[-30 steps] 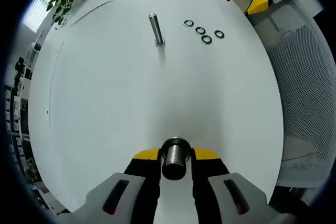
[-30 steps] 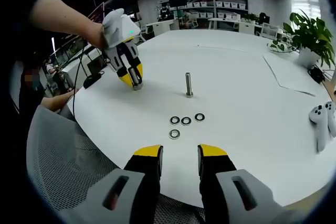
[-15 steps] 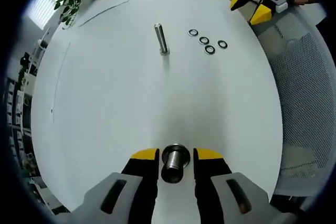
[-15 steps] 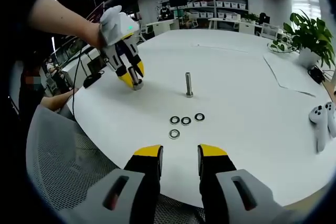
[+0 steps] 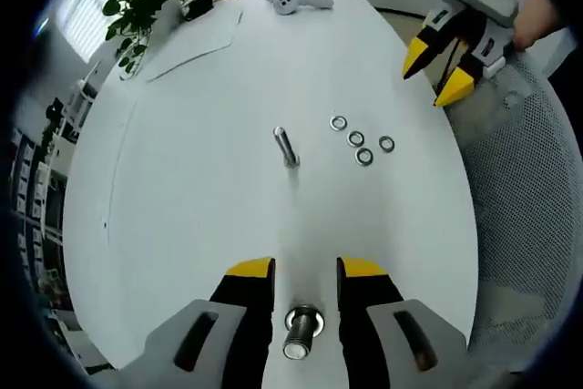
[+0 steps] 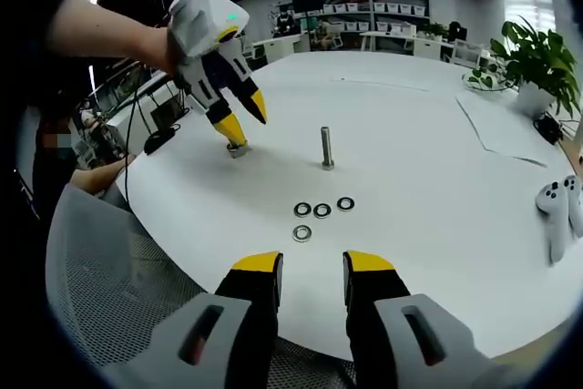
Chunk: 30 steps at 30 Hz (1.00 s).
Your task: Place the washer onto the threaded stud by aligning its center hole with the stud, sliding it down to the base, and recovering from edge contact or off-axis alignment until the washer reaches the visible bottom stop.
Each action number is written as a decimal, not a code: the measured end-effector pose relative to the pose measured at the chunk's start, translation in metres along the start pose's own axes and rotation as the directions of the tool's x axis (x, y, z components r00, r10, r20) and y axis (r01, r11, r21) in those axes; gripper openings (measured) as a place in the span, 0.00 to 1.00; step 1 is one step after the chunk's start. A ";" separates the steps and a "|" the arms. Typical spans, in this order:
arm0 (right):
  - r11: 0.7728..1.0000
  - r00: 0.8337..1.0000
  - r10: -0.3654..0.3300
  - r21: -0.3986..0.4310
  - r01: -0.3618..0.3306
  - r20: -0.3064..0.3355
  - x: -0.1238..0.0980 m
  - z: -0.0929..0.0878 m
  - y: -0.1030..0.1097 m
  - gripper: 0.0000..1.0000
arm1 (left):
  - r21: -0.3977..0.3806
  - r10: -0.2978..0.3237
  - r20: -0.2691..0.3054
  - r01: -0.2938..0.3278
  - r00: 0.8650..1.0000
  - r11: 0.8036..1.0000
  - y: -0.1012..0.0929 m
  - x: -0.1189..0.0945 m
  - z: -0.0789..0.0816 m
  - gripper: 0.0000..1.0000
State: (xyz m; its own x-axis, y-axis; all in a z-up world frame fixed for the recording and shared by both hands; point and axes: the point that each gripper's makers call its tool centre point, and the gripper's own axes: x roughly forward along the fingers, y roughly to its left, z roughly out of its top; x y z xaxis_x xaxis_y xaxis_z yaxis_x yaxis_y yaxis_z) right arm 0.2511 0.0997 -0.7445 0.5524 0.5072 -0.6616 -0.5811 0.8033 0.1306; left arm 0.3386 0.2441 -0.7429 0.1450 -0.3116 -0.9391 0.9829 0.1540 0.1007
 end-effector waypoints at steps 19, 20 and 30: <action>1.000 1.000 -0.002 0.023 0.001 0.027 -0.001 0.005 -0.002 0.30 | 0.046 -0.075 0.023 0.074 0.997 0.996 -0.033 0.033 0.046 0.24; 1.000 1.000 0.000 0.024 0.000 0.027 -0.001 0.005 -0.001 0.30 | 0.044 -0.078 0.026 0.077 0.997 0.996 -0.034 0.035 0.048 0.23; 1.000 1.000 0.001 0.024 -0.001 0.030 -0.001 0.006 -0.002 0.30 | 0.037 -0.117 0.023 0.116 0.993 0.993 -0.041 0.054 0.056 0.22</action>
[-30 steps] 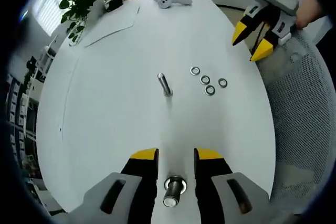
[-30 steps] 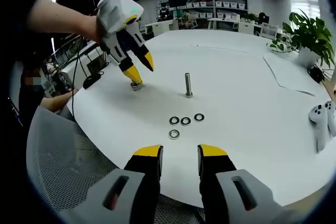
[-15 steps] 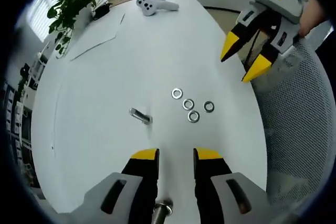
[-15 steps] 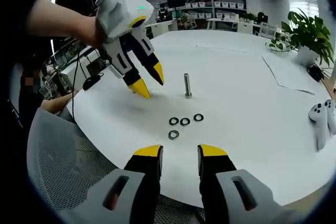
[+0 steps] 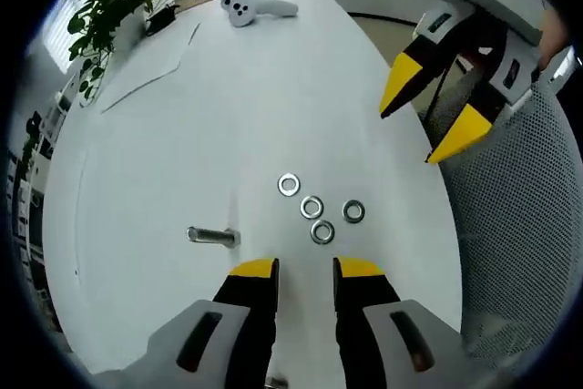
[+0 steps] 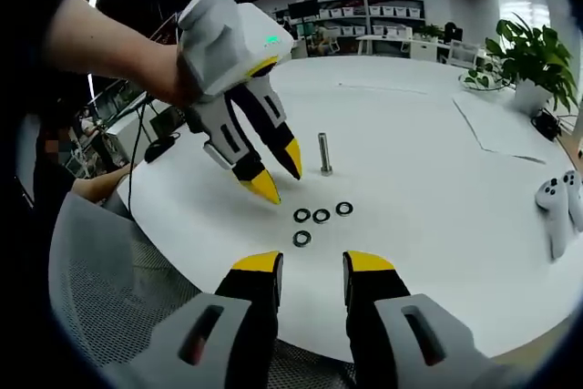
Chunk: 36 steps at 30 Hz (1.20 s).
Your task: Place the washer onto the threaded stud by aligning its center hole with the stud, sliding it down to the base, and recovering from edge contact or off-axis alignment until the washer reaches the visible bottom stop.
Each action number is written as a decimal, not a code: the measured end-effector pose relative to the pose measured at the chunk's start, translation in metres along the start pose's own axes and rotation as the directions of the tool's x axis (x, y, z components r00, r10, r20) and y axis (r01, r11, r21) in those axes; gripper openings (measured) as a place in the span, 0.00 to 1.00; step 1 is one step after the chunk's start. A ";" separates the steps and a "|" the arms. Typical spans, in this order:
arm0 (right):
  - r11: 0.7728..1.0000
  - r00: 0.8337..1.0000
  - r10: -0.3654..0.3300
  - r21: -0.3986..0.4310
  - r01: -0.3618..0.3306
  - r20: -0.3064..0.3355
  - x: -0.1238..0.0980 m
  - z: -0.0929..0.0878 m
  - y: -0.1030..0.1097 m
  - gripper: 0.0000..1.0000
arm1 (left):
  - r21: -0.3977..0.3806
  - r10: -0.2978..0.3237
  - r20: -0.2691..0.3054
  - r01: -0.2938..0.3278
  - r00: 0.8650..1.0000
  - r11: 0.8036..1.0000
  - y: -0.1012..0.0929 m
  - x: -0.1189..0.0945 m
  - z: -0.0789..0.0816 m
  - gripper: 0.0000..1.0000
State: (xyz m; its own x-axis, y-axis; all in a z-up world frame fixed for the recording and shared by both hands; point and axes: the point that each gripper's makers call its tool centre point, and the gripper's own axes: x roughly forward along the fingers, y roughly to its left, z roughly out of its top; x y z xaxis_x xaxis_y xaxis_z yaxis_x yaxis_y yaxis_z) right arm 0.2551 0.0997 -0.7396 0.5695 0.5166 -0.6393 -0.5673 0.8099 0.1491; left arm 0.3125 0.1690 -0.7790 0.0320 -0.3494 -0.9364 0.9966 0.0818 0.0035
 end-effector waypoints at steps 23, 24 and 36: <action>1.000 1.000 -0.007 0.001 0.007 -0.002 0.000 -0.001 -0.002 0.29 | 0.119 -0.027 -0.009 0.028 1.000 0.992 -0.012 0.022 0.015 0.16; 1.000 1.000 -0.007 0.001 0.007 0.000 0.000 -0.001 -0.002 0.29 | 0.126 -0.030 -0.009 0.031 1.000 0.992 -0.013 0.022 0.015 0.14; 1.000 1.000 -0.007 0.005 0.007 0.002 -0.001 0.000 -0.002 0.29 | 0.126 -0.028 -0.005 0.029 1.000 0.992 -0.011 0.023 0.016 0.09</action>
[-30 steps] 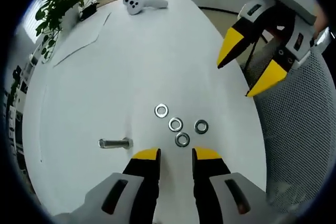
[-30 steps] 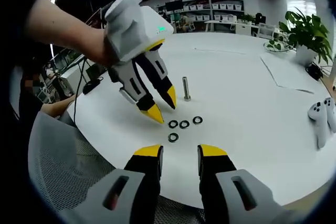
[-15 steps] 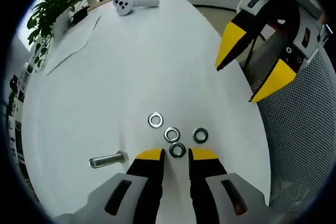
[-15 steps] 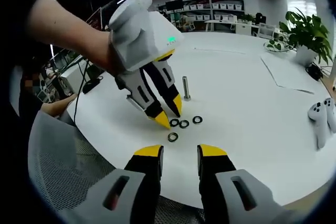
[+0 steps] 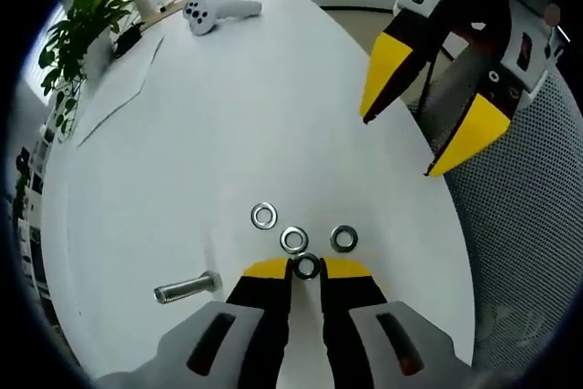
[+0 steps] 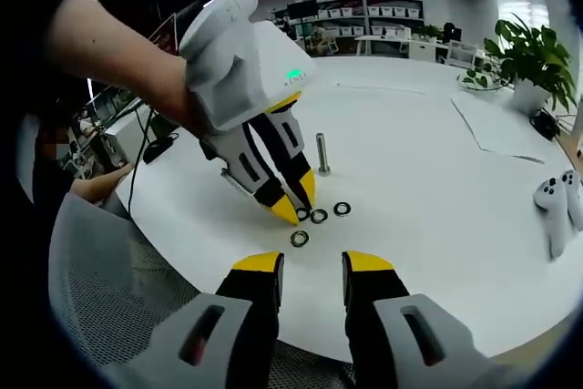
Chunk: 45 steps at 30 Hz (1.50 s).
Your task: Place the washer onto the threaded stud by aligning its center hole with the stud, sliding it down to the base, and recovering from edge contact or off-axis alignment until the washer reaches the visible bottom stop.
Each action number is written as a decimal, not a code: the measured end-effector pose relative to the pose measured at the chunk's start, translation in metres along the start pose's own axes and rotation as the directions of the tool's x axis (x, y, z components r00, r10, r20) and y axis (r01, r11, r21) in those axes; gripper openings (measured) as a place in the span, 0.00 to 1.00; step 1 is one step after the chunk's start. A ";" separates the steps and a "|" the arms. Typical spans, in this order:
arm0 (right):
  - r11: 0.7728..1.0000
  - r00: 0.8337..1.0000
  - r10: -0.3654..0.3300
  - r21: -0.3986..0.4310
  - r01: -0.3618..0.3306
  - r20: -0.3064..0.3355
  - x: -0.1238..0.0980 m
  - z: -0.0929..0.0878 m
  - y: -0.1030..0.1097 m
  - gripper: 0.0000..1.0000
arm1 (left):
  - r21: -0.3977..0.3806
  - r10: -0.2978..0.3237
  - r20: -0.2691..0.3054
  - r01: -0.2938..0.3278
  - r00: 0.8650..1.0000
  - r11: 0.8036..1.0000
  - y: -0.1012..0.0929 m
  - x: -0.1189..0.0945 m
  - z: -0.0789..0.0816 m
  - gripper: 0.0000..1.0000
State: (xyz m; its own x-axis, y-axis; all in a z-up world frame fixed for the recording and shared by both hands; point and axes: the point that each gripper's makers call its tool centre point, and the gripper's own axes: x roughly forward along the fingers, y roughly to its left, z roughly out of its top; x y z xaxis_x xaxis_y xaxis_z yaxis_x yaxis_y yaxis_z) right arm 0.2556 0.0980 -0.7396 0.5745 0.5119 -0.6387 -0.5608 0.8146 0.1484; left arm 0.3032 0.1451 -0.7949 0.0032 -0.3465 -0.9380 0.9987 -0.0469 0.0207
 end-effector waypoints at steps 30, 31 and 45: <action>1.000 1.000 0.005 -0.010 -0.005 -0.016 0.001 -0.003 0.001 0.29 | -0.067 0.015 -0.043 -0.018 0.999 0.998 0.004 -0.008 -0.022 0.09; 1.000 1.000 0.005 -0.011 -0.006 -0.015 0.001 -0.003 0.001 0.29 | -0.061 0.015 -0.049 -0.018 0.999 0.998 0.004 -0.008 -0.021 0.09; 1.000 1.000 0.001 -0.003 -0.001 -0.004 0.000 -0.001 0.000 0.29 | -0.157 -0.006 -0.005 0.005 1.000 0.988 0.003 -0.011 -0.028 0.09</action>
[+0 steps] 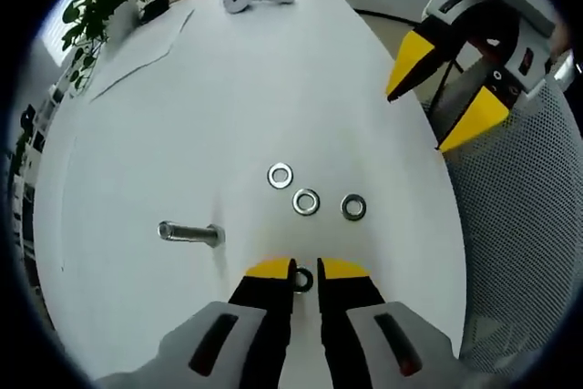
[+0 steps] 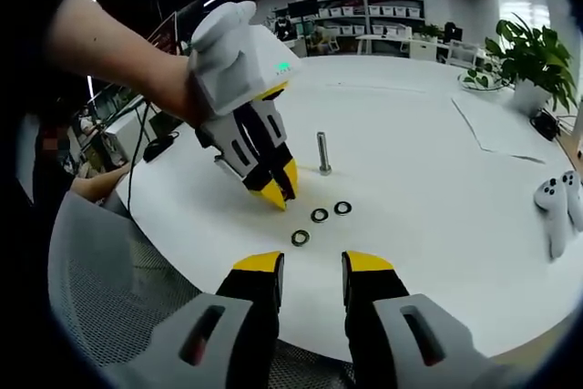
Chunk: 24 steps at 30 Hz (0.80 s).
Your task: Place the washer onto the threaded stud by aligning its center hole with the stud, sliding it down to the base, and recovering from edge contact or off-axis alignment until the washer reaches the visible bottom stop.
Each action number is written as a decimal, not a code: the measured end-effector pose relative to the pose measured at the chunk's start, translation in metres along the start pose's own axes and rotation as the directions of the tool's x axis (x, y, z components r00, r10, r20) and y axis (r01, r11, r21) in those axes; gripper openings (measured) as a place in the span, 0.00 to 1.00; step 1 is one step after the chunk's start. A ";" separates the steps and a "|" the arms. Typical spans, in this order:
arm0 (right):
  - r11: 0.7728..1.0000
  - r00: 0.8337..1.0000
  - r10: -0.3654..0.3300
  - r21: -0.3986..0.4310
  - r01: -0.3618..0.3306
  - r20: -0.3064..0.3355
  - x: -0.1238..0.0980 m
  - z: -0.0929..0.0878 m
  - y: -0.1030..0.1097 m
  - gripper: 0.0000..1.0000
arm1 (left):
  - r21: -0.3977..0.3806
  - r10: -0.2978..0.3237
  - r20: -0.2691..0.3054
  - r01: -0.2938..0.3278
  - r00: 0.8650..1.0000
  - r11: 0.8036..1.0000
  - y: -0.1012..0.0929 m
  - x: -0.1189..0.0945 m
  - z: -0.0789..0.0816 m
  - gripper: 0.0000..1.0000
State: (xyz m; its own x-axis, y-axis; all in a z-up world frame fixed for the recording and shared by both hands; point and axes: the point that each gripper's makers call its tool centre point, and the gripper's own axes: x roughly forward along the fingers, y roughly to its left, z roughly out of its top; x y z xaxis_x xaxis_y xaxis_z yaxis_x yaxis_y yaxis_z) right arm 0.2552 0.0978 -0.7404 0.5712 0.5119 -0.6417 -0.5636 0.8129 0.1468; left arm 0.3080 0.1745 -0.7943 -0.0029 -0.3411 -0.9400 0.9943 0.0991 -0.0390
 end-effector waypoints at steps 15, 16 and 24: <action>1.000 1.000 -0.002 -0.002 0.002 0.003 0.000 0.001 0.000 0.29 | 0.015 0.017 -0.030 -0.017 0.999 1.000 0.003 -0.004 -0.013 0.15; 1.000 1.000 -0.002 -0.001 0.002 0.002 0.000 0.001 0.000 0.29 | 0.021 0.020 -0.033 -0.020 0.999 1.000 0.004 -0.003 -0.013 0.15; 1.000 1.000 -0.006 0.001 0.006 0.003 0.000 0.001 -0.001 0.29 | 0.047 0.036 -0.068 -0.033 0.997 0.998 0.005 -0.002 -0.011 0.13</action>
State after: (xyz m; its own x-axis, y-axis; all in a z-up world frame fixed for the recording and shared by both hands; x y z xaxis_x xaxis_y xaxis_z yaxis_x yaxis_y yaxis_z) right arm 0.2556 0.0973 -0.7398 0.5758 0.5080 -0.6406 -0.5596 0.8161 0.1443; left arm 0.3115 0.1864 -0.7961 0.0260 -0.2725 -0.9618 0.9977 0.0666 0.0081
